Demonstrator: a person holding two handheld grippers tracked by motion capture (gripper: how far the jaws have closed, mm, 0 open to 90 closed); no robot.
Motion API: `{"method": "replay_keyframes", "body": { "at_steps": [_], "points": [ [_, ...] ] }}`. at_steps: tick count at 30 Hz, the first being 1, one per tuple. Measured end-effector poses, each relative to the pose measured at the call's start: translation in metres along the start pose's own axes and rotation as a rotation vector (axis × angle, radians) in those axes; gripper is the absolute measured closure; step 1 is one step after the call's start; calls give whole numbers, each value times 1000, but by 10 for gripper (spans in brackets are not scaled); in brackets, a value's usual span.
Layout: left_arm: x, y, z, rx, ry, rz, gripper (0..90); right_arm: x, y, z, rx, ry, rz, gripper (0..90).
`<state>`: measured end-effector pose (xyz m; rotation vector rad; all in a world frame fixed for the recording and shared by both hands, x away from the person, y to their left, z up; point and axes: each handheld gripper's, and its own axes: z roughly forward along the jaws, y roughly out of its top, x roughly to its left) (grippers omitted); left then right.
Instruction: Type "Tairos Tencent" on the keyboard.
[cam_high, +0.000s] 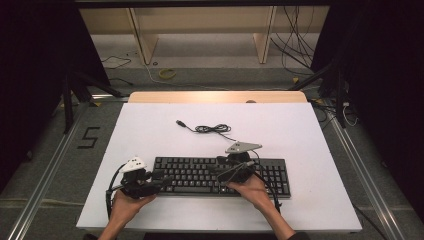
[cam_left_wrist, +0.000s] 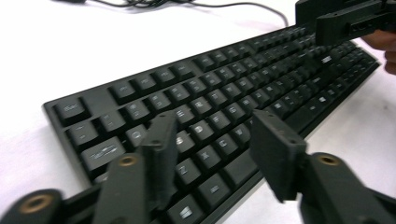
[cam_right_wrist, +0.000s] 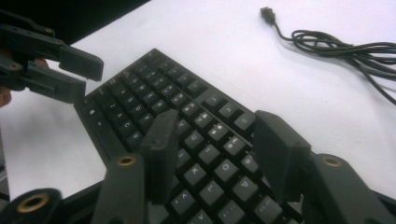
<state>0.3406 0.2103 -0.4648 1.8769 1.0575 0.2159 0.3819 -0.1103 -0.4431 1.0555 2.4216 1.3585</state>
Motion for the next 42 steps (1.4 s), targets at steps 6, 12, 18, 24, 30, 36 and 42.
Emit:
{"method": "replay_keyframes", "body": {
  "at_steps": [6,12,18,24,30,36,42],
  "points": [
    [4,0,-3,22,40,1,681,7,5,17,38,15,-5,617],
    [5,0,-3,58,65,16,791,13,8,32,65,33,-24,723],
    [5,-1,-1,96,73,18,871,20,11,47,87,47,-36,823],
    [8,-2,-1,116,79,14,891,27,14,62,109,52,-47,900],
    [10,-3,1,133,85,4,891,30,16,72,131,48,-56,900],
    [11,-4,2,149,88,2,891,31,16,80,143,47,-54,900],
    [13,-5,3,166,91,2,891,30,14,84,152,44,-51,900]
  ]
}}
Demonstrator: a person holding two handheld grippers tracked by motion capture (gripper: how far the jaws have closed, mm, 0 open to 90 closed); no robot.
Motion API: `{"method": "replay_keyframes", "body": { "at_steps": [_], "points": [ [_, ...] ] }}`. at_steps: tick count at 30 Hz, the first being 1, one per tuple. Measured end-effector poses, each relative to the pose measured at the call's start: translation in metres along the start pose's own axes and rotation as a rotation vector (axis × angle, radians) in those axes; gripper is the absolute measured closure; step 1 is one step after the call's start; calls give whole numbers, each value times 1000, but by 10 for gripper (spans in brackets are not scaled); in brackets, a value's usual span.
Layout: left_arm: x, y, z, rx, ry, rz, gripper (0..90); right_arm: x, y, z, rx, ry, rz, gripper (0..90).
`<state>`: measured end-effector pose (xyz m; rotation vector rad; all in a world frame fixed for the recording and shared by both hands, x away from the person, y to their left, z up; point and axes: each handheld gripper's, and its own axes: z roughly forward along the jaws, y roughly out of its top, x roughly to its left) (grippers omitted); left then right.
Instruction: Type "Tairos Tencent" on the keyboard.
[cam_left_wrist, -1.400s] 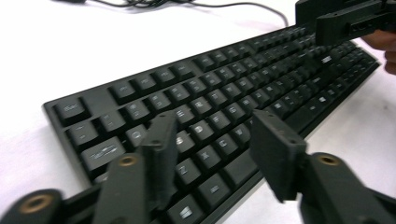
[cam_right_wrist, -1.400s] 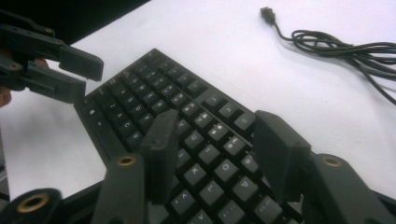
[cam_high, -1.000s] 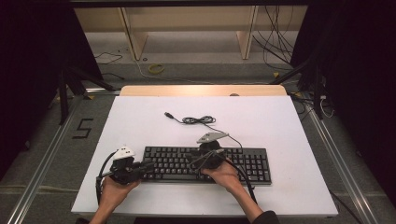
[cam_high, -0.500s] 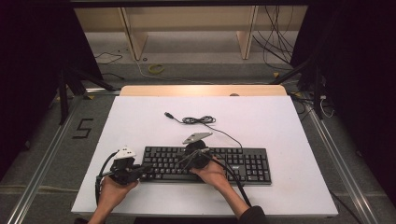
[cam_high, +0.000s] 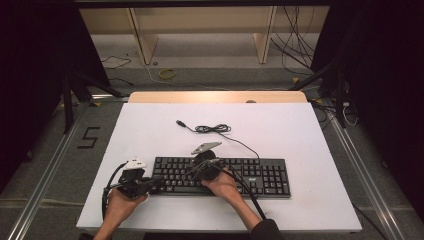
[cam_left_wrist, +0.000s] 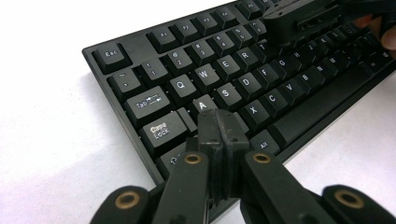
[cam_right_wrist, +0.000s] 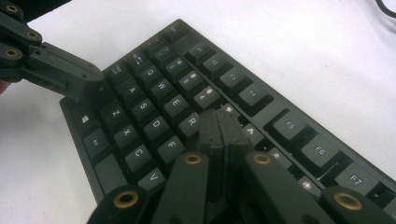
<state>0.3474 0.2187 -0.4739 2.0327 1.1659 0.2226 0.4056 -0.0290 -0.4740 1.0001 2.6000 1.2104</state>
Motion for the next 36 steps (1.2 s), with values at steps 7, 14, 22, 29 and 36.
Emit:
{"method": "replay_keyframes", "body": {
  "at_steps": [7,14,22,29,36],
  "points": [
    [-1,0,2,14,1,2,891,1,0,2,6,2,2,900],
    [1,-1,3,23,-1,-1,891,1,-1,4,12,4,5,900],
    [2,-2,5,39,-2,-6,891,1,-2,6,26,2,3,900],
    [2,-2,5,38,-3,-4,892,0,-2,7,30,7,-3,900],
    [2,0,3,22,-13,-5,887,0,-1,2,12,12,20,900]
  ]
}}
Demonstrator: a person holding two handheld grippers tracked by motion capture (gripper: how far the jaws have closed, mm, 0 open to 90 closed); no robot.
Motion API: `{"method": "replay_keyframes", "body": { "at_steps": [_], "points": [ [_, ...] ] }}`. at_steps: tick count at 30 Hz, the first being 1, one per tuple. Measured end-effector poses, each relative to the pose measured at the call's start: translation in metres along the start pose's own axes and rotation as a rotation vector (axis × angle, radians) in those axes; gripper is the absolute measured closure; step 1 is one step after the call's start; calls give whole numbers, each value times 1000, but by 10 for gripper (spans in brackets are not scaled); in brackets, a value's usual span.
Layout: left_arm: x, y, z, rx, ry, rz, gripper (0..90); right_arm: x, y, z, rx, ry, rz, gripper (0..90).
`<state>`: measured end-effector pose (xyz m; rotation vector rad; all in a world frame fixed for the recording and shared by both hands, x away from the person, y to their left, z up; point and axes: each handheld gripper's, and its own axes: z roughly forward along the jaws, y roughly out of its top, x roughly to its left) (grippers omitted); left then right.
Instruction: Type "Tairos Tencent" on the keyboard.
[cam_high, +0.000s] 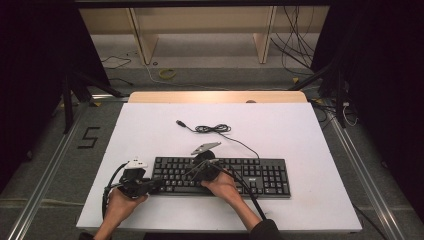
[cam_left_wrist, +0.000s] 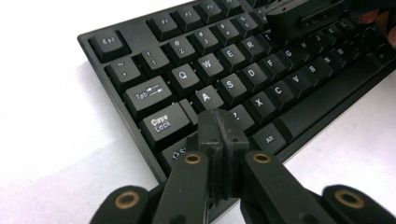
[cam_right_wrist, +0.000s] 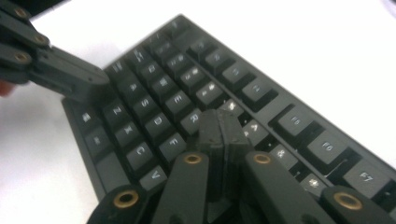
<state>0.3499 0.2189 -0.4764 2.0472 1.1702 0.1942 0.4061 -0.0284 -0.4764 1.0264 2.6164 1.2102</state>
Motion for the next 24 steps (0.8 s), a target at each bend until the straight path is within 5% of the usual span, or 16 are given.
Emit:
{"method": "replay_keyframes", "body": {
  "at_steps": [10,24],
  "points": [
    [-3,2,-3,-54,-25,5,807,0,2,-13,-46,20,5,884],
    [-5,6,-3,-108,-67,4,536,-1,2,-27,-82,48,-1,717]
  ]
}}
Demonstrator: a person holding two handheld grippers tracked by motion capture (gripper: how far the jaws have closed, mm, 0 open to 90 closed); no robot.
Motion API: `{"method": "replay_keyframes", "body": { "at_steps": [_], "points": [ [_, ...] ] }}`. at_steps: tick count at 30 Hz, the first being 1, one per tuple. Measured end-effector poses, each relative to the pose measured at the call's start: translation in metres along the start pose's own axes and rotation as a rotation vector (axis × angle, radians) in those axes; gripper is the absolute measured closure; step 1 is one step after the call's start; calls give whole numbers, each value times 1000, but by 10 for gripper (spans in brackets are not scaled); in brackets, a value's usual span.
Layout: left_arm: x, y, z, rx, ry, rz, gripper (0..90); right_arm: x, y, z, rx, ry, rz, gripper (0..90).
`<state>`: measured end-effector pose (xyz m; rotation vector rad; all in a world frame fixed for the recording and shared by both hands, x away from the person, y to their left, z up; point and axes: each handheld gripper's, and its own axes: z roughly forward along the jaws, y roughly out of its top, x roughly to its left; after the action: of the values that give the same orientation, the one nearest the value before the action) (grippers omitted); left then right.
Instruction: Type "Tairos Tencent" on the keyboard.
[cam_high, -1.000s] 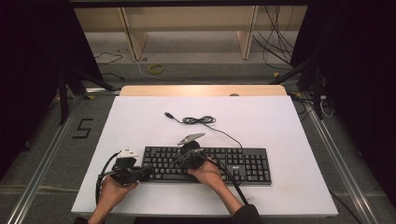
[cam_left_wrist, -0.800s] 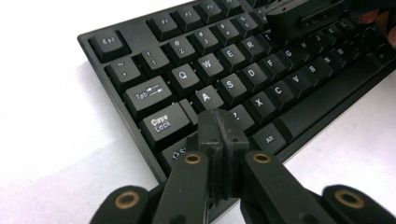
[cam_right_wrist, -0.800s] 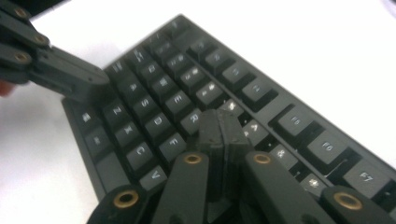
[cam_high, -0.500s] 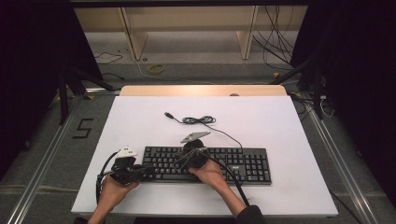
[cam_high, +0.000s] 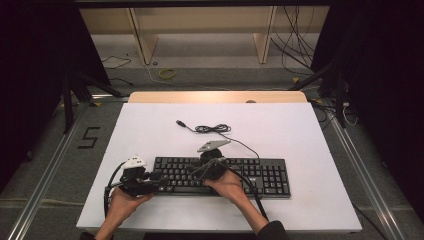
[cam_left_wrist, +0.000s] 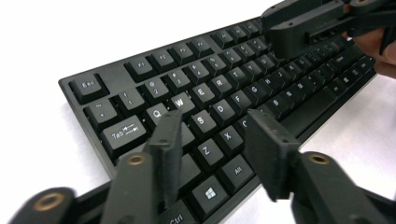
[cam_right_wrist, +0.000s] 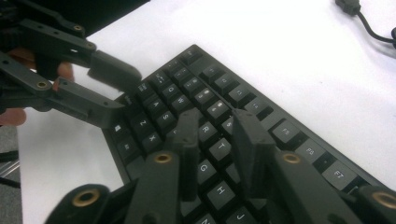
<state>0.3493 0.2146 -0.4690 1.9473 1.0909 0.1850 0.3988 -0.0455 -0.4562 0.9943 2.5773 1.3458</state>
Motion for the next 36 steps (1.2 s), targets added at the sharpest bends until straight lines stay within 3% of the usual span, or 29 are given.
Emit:
{"method": "replay_keyframes", "body": {
  "at_steps": [8,13,30,31,32,36],
  "points": [
    [-1,2,0,-23,-2,-5,415,0,-2,-5,-4,13,7,602],
    [-1,3,1,-32,-3,0,384,0,-4,-9,-5,21,9,517],
    [-3,10,8,-41,-3,14,347,0,-9,-13,-10,22,8,474],
    [-3,10,8,-41,-3,14,347,-1,-13,-23,-15,9,13,474],
    [-3,10,8,-41,-3,14,347,-1,-13,-23,-15,9,13,412],
    [-3,10,8,-41,-3,14,347,-1,-13,-23,-15,9,13,412]
  ]
}}
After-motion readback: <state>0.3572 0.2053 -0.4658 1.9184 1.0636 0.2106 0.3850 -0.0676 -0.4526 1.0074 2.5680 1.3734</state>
